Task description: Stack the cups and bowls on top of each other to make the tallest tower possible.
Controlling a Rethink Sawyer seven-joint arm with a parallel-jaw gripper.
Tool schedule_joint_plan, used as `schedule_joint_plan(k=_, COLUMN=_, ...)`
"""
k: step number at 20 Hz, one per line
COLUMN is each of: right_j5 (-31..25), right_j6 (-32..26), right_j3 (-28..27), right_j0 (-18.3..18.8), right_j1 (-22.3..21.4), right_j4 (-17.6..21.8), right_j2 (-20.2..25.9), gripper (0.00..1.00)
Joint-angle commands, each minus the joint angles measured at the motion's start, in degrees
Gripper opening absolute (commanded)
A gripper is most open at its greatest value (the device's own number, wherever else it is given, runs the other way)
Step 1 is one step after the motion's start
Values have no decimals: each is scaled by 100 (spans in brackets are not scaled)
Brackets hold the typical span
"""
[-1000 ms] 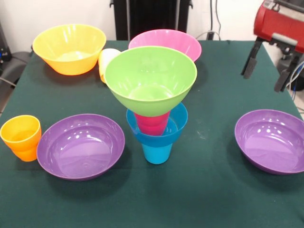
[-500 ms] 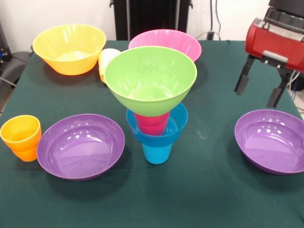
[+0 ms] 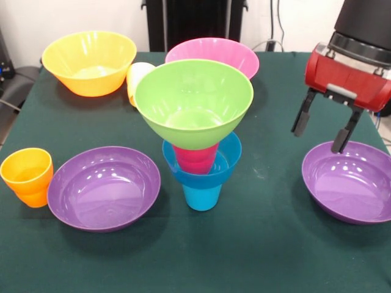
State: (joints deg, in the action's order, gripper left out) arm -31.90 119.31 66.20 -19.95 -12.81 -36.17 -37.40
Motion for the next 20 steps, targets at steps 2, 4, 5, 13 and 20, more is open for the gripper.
schedule_joint_plan(k=2, right_j5=415, right_j6=744, right_j3=572, right_j0=99, right_j1=296, right_j4=233, right_j2=1027, gripper=100)
schedule_joint_plan(k=4, right_j5=529, right_j6=758, right_j3=555, right_j0=126, right_j1=351, right_j4=208, right_j2=1091, gripper=100)
schedule_joint_plan(k=5, right_j5=564, right_j6=778, right_j3=536, right_j0=128, right_j1=379, right_j4=196, right_j2=1103, gripper=100)
schedule_joint_plan(k=13, right_j5=535, right_j6=917, right_j3=551, right_j0=85, right_j1=445, right_j4=159, right_j2=1120, gripper=100)
schedule_joint_plan(k=20, right_j5=385, right_j6=961, right_j3=695, right_j0=42, right_j1=382, right_j4=160, right_j2=1142, gripper=100)
